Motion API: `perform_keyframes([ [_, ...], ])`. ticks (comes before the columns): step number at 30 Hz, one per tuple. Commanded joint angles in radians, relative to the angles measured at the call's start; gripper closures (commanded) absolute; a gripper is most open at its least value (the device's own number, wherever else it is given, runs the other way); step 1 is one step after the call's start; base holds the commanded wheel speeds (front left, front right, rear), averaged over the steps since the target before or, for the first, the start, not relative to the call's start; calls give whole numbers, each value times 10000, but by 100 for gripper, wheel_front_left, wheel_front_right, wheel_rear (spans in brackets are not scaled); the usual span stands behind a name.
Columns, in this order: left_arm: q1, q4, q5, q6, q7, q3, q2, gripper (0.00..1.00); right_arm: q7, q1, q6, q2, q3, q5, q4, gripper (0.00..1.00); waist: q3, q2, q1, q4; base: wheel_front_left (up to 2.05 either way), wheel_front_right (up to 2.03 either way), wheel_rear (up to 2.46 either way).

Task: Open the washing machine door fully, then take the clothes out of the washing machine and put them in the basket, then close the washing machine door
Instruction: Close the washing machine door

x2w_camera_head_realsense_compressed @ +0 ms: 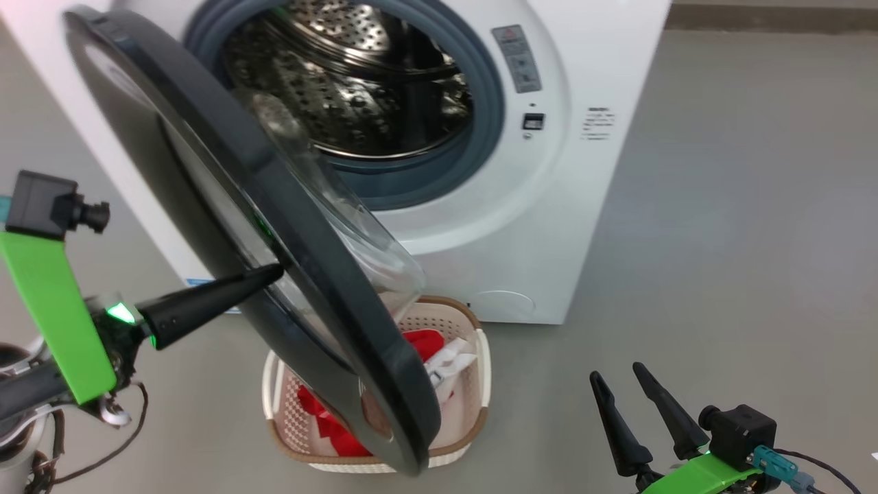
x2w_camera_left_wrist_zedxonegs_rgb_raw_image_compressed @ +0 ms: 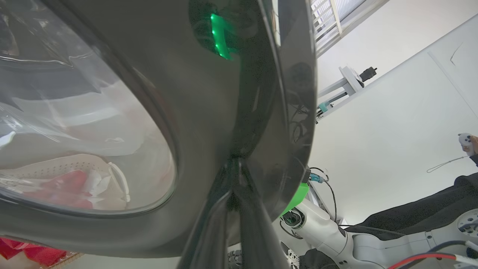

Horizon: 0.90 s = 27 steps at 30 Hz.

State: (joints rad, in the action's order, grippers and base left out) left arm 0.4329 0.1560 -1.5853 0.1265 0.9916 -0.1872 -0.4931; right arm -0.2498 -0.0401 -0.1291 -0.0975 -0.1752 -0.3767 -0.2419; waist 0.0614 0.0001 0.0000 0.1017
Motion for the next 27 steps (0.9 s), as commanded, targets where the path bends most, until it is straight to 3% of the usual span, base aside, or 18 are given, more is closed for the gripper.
perform_keyframes([
  [1,669,278,141,42,-135,475,-311,100,-120,-164,-16,20,-162,92,276,0,337,-1,0,-651,0,0,0],
  [15,1585,-387,517,42,-642,755,-697,100,-120,-693,-16,428,-74,202,521,0,1510,-1,0,-2521,0,0,0],
  [27,2656,-1220,710,42,-1327,886,-1088,100,-120,-1000,-16,470,-94,-248,867,0,2304,-1,0,-3679,0,0,0],
])
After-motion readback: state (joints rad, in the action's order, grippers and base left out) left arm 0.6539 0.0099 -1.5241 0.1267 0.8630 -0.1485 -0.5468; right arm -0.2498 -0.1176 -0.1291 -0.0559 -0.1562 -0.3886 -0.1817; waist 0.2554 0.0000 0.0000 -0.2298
